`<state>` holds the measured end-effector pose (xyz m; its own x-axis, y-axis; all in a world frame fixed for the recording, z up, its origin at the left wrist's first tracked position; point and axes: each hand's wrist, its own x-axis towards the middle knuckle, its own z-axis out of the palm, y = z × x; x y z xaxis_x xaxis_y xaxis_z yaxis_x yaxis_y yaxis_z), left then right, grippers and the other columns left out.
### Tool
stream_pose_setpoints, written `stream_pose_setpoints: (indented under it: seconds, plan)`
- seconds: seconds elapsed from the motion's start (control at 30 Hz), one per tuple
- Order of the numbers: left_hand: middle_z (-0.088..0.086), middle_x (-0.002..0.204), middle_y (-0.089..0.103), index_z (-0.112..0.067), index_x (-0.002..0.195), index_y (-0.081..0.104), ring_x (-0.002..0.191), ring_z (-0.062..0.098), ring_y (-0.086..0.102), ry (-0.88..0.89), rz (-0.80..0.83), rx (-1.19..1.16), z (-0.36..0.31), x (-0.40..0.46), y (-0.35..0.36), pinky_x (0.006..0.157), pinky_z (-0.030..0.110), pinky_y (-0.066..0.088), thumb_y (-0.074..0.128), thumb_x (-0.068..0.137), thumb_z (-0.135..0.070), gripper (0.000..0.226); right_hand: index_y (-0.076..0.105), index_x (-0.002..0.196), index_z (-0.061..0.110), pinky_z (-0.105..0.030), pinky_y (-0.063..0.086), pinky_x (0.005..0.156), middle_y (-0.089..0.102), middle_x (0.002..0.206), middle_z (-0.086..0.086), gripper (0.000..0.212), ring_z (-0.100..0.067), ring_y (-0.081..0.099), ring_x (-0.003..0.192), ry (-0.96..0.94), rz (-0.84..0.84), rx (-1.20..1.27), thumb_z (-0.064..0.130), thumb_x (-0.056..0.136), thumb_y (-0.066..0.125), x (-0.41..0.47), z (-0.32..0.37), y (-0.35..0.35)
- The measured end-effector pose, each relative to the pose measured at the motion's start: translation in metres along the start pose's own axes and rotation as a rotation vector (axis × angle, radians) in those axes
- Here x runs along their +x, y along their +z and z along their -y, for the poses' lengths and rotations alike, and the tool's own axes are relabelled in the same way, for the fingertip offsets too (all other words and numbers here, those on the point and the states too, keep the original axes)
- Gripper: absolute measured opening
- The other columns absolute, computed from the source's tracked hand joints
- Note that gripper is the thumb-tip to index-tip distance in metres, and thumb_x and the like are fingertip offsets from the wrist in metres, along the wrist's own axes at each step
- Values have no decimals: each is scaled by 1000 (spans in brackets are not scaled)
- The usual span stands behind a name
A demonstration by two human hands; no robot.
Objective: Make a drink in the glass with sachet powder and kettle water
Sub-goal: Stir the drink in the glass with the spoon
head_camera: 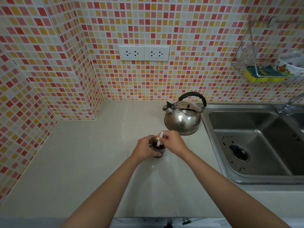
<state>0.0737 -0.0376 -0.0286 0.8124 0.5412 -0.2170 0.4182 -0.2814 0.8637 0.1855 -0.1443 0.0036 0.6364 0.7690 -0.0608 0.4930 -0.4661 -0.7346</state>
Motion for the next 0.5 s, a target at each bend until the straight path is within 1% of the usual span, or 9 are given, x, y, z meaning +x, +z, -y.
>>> stream_pose_setpoints:
  seconds: [0.1,0.17,0.2,0.27,0.33,0.37,0.43,0.5]
  plan:
    - [-3,109,68,-21,114,64,103,18,64,5,0,-6,0,0,1,91,26,51,90,51,-10,69,71,84,18,-31,49,63,68,73,-6,12,-21,61,70,23,-65,-14,18,88,60,1,-5,-3]
    - [-2,111,68,-21,114,64,103,17,64,0,-3,-4,1,1,1,92,26,51,90,51,-10,69,70,81,14,-27,44,57,63,65,-1,14,-15,57,62,71,-78,-18,16,89,58,0,-9,-5]
    - [-2,111,69,-21,113,64,103,17,64,-3,-3,-6,1,1,1,92,27,51,90,51,-10,68,68,76,9,-26,41,55,62,62,-2,17,-14,54,58,100,-77,10,13,89,57,0,-9,-5]
    - [-3,108,69,-20,110,65,102,17,64,-6,-2,-12,1,1,1,90,26,51,90,50,-9,66,65,66,2,-25,41,54,64,62,-13,24,-16,53,52,156,-82,128,6,88,55,0,-9,-3]
    - [-3,105,69,-20,108,65,101,18,65,-8,-4,-16,2,2,1,88,26,52,90,49,-8,65,63,60,10,-22,44,49,64,59,-12,29,-12,54,46,223,-110,269,3,87,56,-1,-7,-4]
    - [-3,105,70,-20,107,65,101,18,66,-7,-6,-17,2,1,1,87,25,52,90,49,-8,65,63,61,11,-19,43,46,64,57,-9,28,-8,54,43,246,-124,319,3,87,57,-2,-5,-6]
    - [-3,104,69,-21,107,65,99,17,65,-8,-8,-19,1,1,0,83,23,51,90,49,-8,65,68,69,3,-17,43,46,63,55,-5,20,-4,53,40,263,-164,398,2,86,58,-2,-3,-11]
    - [-4,103,69,-21,109,65,97,16,65,-11,-8,-20,1,0,0,78,19,48,89,49,-8,65,70,80,0,-24,44,51,62,56,-7,15,-11,51,42,257,-207,458,0,86,56,-1,0,-18]
